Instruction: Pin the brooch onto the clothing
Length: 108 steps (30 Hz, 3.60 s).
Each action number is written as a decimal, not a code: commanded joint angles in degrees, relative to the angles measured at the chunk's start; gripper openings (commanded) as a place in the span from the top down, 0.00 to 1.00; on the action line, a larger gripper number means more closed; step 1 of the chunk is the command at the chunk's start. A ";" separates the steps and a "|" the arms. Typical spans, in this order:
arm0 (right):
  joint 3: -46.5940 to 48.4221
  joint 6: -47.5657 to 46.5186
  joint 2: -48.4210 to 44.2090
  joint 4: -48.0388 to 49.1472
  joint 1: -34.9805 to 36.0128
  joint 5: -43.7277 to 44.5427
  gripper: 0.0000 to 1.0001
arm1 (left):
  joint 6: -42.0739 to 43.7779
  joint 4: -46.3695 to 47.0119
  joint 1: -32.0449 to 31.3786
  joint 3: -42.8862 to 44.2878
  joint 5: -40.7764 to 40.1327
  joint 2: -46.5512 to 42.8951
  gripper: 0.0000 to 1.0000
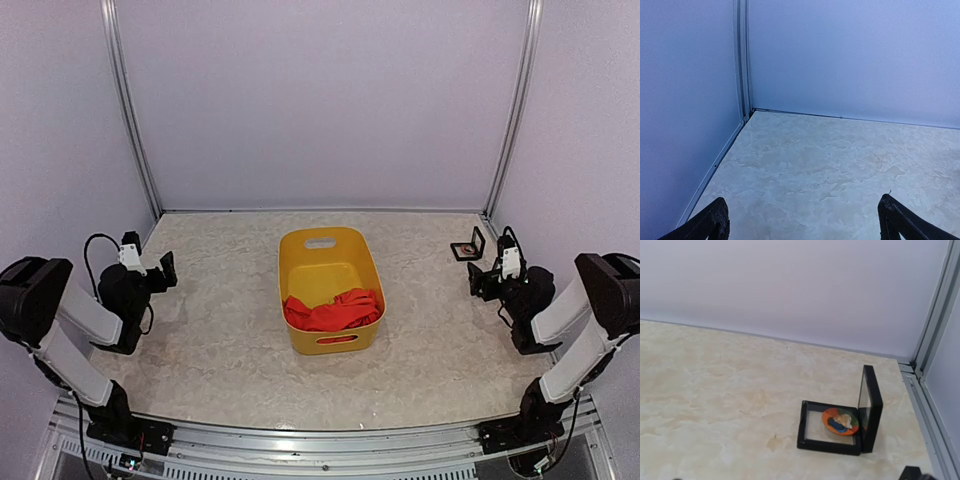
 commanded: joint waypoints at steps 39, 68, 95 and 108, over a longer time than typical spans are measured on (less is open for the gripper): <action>61.06 -15.13 6.56 -98.40 46.90 -18.26 0.03 | -11.86 -72.25 -36.56 51.86 3.62 2.99 0.01; 96.80 -2.48 -6.42 -94.51 47.28 11.61 1.00 | -17.94 -74.86 -37.88 50.19 0.09 3.74 0.01; 75.89 -5.23 -27.46 -74.29 47.28 30.48 1.00 | -15.68 -83.44 -29.45 58.40 -0.48 12.81 1.00; 72.07 -4.99 -28.10 -74.17 47.26 24.96 1.00 | 2.06 -92.98 1.26 74.70 -2.09 19.75 1.00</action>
